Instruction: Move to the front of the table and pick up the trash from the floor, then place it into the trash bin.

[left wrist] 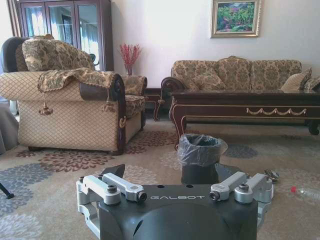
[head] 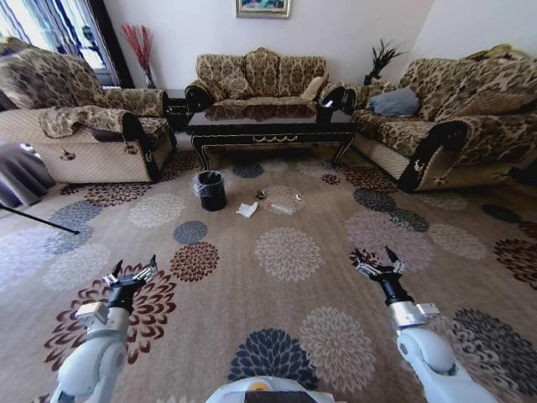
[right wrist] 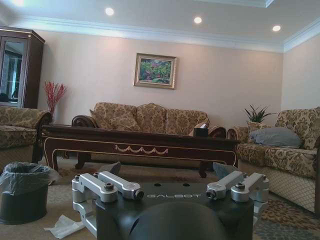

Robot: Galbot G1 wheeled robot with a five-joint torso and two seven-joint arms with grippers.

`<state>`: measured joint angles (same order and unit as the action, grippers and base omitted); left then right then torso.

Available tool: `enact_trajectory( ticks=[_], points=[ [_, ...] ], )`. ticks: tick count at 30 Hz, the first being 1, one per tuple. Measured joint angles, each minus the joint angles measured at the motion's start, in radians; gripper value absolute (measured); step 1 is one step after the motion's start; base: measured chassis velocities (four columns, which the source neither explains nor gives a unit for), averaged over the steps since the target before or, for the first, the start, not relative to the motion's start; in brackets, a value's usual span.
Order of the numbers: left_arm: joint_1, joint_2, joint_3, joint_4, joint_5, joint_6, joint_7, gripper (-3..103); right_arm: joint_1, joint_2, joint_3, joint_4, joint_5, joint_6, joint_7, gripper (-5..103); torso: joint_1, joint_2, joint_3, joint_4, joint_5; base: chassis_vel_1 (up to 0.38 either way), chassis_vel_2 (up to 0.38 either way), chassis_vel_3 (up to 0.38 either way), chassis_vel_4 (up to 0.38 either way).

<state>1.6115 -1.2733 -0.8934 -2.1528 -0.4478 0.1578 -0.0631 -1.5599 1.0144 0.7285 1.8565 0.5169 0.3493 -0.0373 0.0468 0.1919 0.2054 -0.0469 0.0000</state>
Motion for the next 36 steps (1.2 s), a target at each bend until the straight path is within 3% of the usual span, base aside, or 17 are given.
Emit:
enact_trajectory(
  ticks=[25,36],
  points=[
    [0.008,-0.021,0.011,0.015,0.032,-0.003,-0.006,100,0.025,0.013,-0.022,-0.018,0.013,0.02,-0.023,100,-0.018,-0.112,-0.094,0.0,0.0,0.0,0.0,0.0,0.0],
    [-0.003,-0.016,0.017,0.035,0.027,-0.028,-0.006,100,0.027,0.018,-0.024,-0.023,0.012,0.02,-0.02,100,-0.022,-0.123,-0.101,0.0,0.0,0.0,0.0,0.0,0.0]
  ],
)
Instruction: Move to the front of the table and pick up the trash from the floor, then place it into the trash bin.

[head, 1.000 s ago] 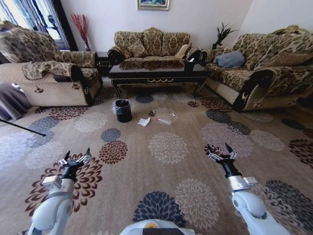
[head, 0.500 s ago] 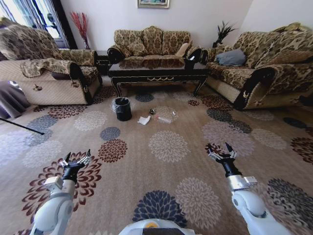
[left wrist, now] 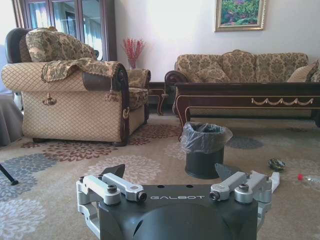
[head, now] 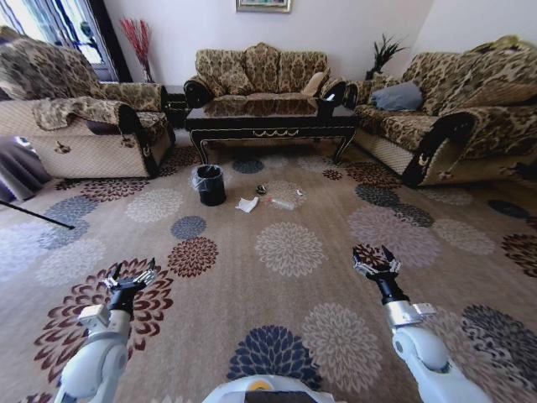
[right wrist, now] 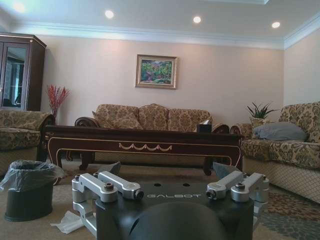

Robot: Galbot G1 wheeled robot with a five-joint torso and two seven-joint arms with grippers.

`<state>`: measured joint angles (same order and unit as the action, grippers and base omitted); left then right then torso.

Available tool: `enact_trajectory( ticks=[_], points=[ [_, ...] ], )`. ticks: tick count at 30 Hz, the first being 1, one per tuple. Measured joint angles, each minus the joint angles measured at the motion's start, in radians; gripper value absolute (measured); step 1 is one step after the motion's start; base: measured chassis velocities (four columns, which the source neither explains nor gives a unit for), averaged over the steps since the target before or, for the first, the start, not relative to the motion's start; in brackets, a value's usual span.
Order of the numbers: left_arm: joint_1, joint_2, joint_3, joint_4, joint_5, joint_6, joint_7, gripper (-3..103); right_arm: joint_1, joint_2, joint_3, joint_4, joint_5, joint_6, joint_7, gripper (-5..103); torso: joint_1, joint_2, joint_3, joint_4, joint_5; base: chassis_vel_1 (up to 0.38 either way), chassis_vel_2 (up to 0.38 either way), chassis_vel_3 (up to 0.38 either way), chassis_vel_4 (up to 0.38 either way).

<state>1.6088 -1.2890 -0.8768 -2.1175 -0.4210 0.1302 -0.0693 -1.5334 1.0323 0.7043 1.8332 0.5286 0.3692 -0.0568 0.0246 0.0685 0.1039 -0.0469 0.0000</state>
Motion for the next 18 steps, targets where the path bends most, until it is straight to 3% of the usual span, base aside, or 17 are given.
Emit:
enact_trajectory(
  ticks=[15,18],
  points=[
    [-0.004,-0.003,0.011,0.01,0.002,0.001,-0.011,100,-0.005,0.014,0.005,0.006,-0.013,-0.011,0.02,100,0.001,0.006,0.005,-0.0001,-0.0001,0.0,0.0,0.0,0.0],
    [-0.002,-0.002,0.008,-0.004,0.004,0.026,-0.014,100,-0.005,0.017,0.0,0.006,-0.017,-0.014,0.019,100,0.001,0.006,0.006,0.0,0.0001,0.0,0.0,0.0,0.0]
  ],
)
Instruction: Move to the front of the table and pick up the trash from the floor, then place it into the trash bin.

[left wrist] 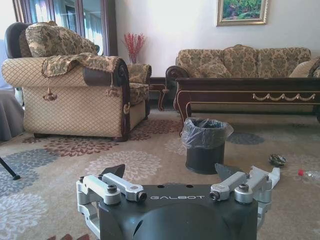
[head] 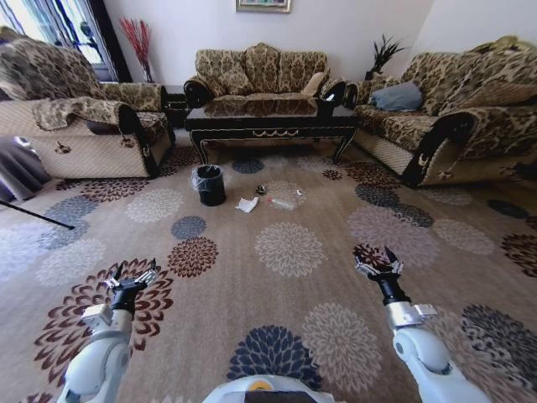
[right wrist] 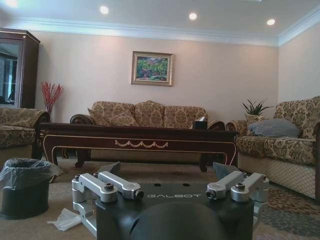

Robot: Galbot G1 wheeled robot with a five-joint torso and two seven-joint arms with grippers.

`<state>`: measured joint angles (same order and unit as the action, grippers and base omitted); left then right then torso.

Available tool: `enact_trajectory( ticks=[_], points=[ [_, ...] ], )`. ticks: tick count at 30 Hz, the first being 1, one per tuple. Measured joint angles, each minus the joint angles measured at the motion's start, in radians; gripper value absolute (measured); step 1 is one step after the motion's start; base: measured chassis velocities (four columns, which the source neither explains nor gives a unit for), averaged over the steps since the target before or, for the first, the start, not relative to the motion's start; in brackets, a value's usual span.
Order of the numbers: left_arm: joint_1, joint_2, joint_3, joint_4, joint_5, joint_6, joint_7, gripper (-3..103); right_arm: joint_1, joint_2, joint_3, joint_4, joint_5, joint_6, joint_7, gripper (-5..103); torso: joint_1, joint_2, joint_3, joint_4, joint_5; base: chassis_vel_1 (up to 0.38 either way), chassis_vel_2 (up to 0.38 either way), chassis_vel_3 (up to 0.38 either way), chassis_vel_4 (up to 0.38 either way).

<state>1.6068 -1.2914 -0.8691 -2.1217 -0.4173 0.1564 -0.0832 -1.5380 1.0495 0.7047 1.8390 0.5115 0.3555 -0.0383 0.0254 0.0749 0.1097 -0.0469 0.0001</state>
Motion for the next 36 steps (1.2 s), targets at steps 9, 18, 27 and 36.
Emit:
enact_trajectory(
  ticks=[9,18,27,36],
  points=[
    [-0.017,0.003,-0.003,-0.036,0.006,0.034,-0.051,100,-0.005,-0.003,0.008,0.0,-0.001,0.006,-0.007,100,0.0,0.002,0.001,-0.0001,-0.0001,-0.018,0.02,0.02,-0.021],
    [-0.022,0.009,-0.013,-0.075,-0.048,0.066,-0.049,100,-0.01,-0.001,0.01,-0.001,-0.001,0.015,-0.018,100,0.001,0.003,0.003,0.0002,0.0004,-0.16,0.176,0.165,-0.161],
    [-0.015,0.012,-0.023,-0.071,-0.064,0.058,-0.03,100,-0.008,-0.001,0.005,-0.005,-0.003,0.021,-0.021,100,0.001,0.004,0.003,0.0,0.0,-0.301,0.265,0.28,-0.273],
    [-0.007,0.01,-0.022,-0.066,-0.061,0.052,-0.024,100,-0.01,0.002,0.005,-0.002,-0.003,0.028,-0.025,100,0.001,0.004,0.004,-0.0001,-0.0007,-0.368,0.365,0.376,-0.36]
  ],
)
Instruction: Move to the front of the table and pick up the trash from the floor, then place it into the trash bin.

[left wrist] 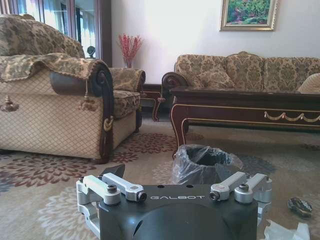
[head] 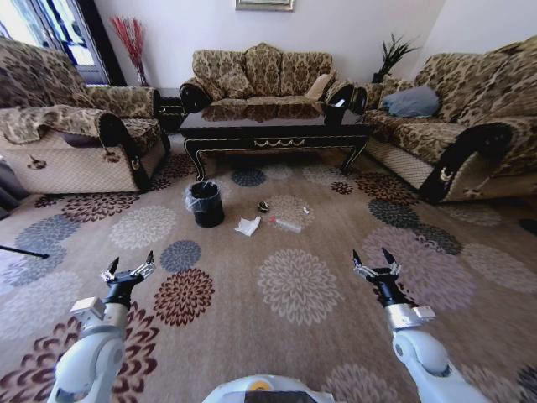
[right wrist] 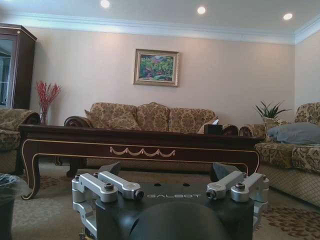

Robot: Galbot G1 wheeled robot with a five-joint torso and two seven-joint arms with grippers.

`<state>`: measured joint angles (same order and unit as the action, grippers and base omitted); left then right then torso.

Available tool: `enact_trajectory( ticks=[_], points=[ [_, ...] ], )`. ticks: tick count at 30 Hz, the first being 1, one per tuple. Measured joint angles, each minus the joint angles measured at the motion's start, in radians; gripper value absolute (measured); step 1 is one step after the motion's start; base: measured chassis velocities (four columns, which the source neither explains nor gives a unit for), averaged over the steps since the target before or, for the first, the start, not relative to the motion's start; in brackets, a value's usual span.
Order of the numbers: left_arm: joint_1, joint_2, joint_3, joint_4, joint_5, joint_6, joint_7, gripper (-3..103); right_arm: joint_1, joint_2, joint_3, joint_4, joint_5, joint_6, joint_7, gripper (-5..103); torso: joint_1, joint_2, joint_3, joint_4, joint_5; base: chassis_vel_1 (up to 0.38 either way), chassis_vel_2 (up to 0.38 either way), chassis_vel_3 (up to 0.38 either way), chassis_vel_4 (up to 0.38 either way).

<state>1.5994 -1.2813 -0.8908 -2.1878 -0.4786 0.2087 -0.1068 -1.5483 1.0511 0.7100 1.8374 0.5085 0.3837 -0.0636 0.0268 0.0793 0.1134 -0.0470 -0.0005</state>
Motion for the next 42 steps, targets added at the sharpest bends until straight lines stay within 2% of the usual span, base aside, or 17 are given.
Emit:
enact_trajectory(
  ticks=[8,12,18,31,34,36,38,40,42],
  points=[
    [0.01,-0.002,-0.002,-0.001,0.006,-0.004,0.0,100,-0.002,0.005,-0.007,0.009,-0.001,0.005,-0.002,100,0.0,0.0,0.0,0.0003,0.001,-0.311,0.307,0.292,-0.32],
    [0.015,-0.002,-0.004,-0.001,0.009,-0.007,0.001,100,-0.003,0.009,-0.01,0.01,-0.006,0.008,-0.002,100,0.0,0.001,0.0,0.0001,-0.0001,-0.2,0.203,0.207,-0.183],
    [0.016,-0.003,-0.006,-0.002,0.013,-0.01,0.004,100,-0.003,0.01,-0.013,0.01,-0.007,0.01,-0.002,100,0.0,0.001,0.0,0.0,0.0005,-0.202,0.211,0.208,-0.212],
    [0.012,-0.007,-0.003,0.008,0.02,-0.012,0.006,100,0.003,0.011,-0.023,0.004,-0.006,0.016,-0.002,100,0.0,0.001,0.001,0.0002,0.0009,-0.354,0.351,0.361,-0.359],
    [0.012,-0.01,0.0,0.008,0.024,-0.012,0.007,100,0.004,0.015,-0.027,0.004,-0.004,0.024,-0.002,100,0.0,0.001,0.0,-0.0001,-0.0004,-0.356,0.349,0.341,-0.365],
    [0.013,-0.012,0.002,0.008,0.027,-0.013,0.007,100,0.006,0.018,-0.027,0.004,-0.007,0.027,-0.002,100,0.0,0.001,0.001,0.0004,0.0016,-0.297,0.306,0.264,-0.273],
    [0.012,-0.013,0.003,0.008,0.029,-0.013,0.007,100,0.007,0.019,-0.027,0.004,-0.009,0.031,-0.001,100,0.001,0.001,0.001,0.0,-0.0003,-0.215,0.233,0.234,-0.171],
    [0.012,-0.013,0.003,0.008,0.029,-0.013,0.008,100,0.007,0.019,-0.027,0.004,-0.009,0.032,-0.001,100,0.001,0.001,0.001,0.0001,-0.0004,-0.192,0.2,0.166,-0.139],
    [0.012,-0.013,0.003,0.009,0.029,-0.013,0.008,100,0.008,0.019,-0.026,0.004,-0.009,0.036,-0.001,100,0.001,0.001,0.001,0.0002,0.0012,-0.031,0.057,0.026,-0.057]
  ],
)
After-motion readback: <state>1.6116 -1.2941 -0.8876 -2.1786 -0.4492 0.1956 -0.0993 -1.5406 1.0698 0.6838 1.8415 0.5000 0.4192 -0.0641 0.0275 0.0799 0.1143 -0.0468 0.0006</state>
